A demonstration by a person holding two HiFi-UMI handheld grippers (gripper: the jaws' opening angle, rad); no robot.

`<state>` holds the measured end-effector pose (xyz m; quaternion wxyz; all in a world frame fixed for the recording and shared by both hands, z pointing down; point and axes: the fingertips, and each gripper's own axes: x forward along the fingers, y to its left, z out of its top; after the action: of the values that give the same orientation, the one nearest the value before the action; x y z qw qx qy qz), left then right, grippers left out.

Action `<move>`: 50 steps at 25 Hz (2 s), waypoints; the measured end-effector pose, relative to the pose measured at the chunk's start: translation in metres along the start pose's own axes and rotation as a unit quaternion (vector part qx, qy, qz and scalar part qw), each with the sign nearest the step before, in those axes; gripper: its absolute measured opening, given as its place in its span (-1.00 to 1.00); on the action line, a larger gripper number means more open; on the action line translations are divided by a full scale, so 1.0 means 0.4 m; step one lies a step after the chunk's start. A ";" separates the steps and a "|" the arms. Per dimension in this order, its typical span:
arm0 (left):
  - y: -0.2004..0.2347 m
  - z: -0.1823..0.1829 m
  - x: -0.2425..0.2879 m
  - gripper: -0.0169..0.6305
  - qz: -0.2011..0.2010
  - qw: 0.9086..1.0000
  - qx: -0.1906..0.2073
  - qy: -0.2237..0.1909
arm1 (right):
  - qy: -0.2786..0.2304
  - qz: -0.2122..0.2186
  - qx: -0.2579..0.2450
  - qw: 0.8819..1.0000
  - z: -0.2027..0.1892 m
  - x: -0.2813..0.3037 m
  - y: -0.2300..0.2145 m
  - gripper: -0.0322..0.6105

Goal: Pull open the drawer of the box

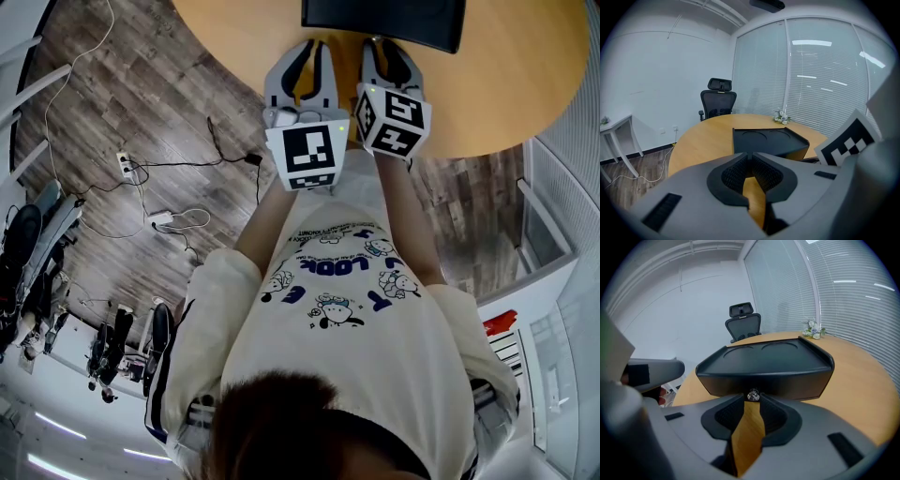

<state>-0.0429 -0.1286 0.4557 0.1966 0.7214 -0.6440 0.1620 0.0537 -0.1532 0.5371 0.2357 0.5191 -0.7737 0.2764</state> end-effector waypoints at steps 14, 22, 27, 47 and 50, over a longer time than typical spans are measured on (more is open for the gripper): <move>0.003 -0.004 -0.016 -0.83 -0.010 1.000 0.001 0.000 | -0.006 -0.017 0.007 1.000 -0.008 -0.001 -0.009 -0.63; -0.001 0.006 -0.028 -0.83 -0.022 1.000 -0.001 -0.002 | -0.005 -0.018 0.005 1.000 -0.011 -0.008 -0.005 -0.63; -0.005 0.012 -0.034 -0.83 -0.030 1.000 0.000 -0.006 | -0.001 -0.021 0.005 1.000 -0.031 -0.022 0.002 -0.63; 0.012 0.019 -0.045 -0.83 -0.054 0.998 0.009 -0.006 | 0.010 -0.029 0.011 0.999 -0.075 -0.059 0.024 -0.63; 0.008 0.021 -0.044 -0.83 -0.060 0.998 0.011 -0.005 | 0.012 -0.031 0.014 0.999 -0.080 -0.065 0.024 -0.63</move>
<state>-0.0483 -0.1179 0.4400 0.1946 0.7619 -0.5984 0.1537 0.0563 -0.1115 0.5420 0.2465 0.5425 -0.7504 0.2858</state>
